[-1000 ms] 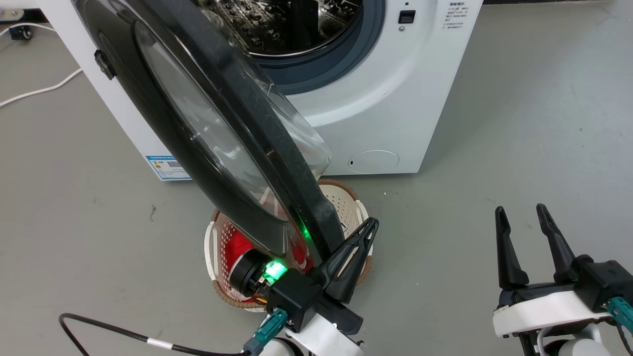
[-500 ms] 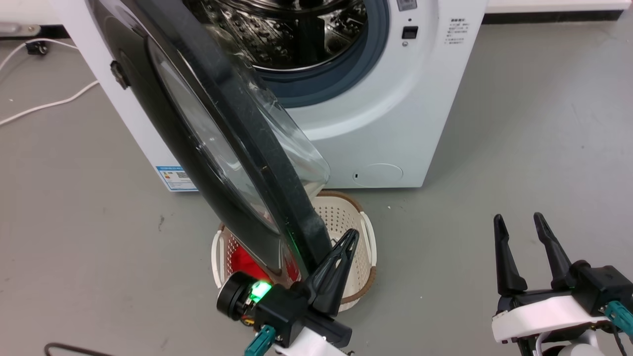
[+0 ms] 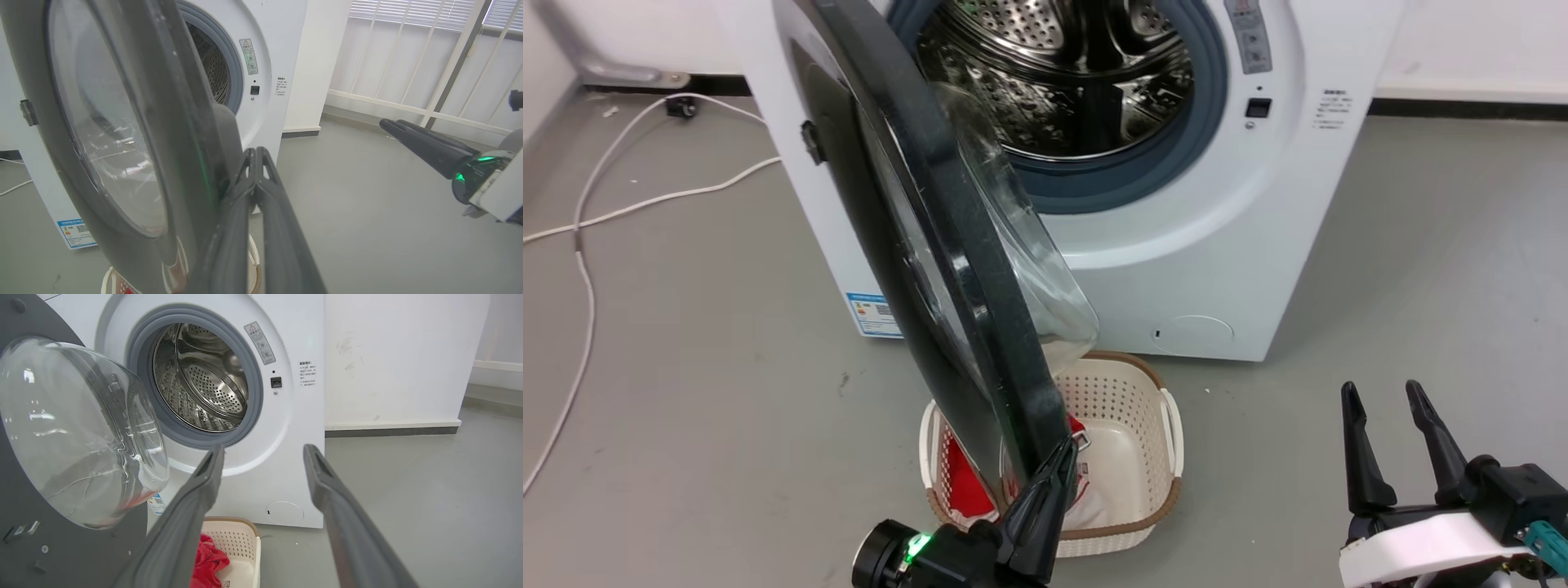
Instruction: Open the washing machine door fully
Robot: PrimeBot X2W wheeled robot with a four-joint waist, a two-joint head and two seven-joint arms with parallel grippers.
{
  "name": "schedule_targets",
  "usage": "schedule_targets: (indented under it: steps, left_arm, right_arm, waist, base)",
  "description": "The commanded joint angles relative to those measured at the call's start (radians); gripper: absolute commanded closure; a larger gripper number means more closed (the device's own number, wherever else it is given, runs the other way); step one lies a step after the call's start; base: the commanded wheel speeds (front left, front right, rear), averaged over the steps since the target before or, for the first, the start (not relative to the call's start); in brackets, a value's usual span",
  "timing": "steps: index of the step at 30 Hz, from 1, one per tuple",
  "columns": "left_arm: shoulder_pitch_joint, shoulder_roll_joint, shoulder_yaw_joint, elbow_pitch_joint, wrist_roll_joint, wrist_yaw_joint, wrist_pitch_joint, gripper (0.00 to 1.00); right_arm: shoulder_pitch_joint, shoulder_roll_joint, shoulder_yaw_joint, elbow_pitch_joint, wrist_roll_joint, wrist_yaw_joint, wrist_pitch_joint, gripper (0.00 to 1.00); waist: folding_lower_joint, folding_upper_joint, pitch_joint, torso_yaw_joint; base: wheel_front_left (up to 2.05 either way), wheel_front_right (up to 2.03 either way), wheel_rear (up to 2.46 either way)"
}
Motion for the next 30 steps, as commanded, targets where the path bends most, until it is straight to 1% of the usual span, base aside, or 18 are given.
schedule_targets:
  steps: [1,8,12,20,25,29,30]
  left_arm:
    - [0.003,0.023,0.041,0.011,-0.007,0.030,0.007,1.00]
    - [0.020,0.040,0.055,0.004,-0.001,0.048,0.006,1.00]
    - [0.034,0.041,0.065,-0.007,-0.007,0.067,0.002,1.00]
    - [0.063,0.058,0.118,-0.014,-0.029,0.104,-0.007,1.00]
    - [0.052,0.078,0.168,0.013,-0.061,0.106,-0.020,1.00]
    - [0.026,0.094,0.223,0.043,-0.093,0.109,-0.036,1.00]
    - [0.026,0.094,0.223,0.043,-0.093,0.109,-0.036,1.00]
  right_arm:
    - [0.014,0.003,0.000,-0.004,0.002,0.000,0.004,0.00]
    - [0.027,0.003,-0.002,-0.015,0.010,0.000,0.007,0.00]
    - [0.033,0.003,-0.008,-0.021,0.012,0.000,0.006,0.00]
    - [0.037,0.003,-0.027,-0.042,0.008,0.000,0.008,0.00]
    - [0.035,0.003,-0.033,-0.050,0.008,0.000,0.014,0.00]
    - [0.024,0.002,-0.032,-0.057,0.002,0.000,0.020,0.00]
    - [0.024,0.002,-0.032,-0.057,0.002,0.000,0.020,0.00]
  waist:
    - [0.0001,0.0000,-0.012,0.018]
    - [0.0001,0.0000,-0.020,0.054]
    - [0.0001,0.0000,-0.019,0.077]
    - [0.0001,0.0000,-0.015,0.165]
    - [0.0001,0.0000,-0.016,0.211]
    - [0.0001,0.0000,-0.009,0.225]
    - [0.0001,0.0000,-0.009,0.225]
  base:
    - [0.00,0.00,0.00]
    - [0.00,0.00,0.00]
    - [0.00,0.00,0.00]
    - [0.00,0.00,0.00]
    - [0.00,0.00,0.00]
    - [0.00,0.00,0.00]
    - [0.00,0.00,0.00]
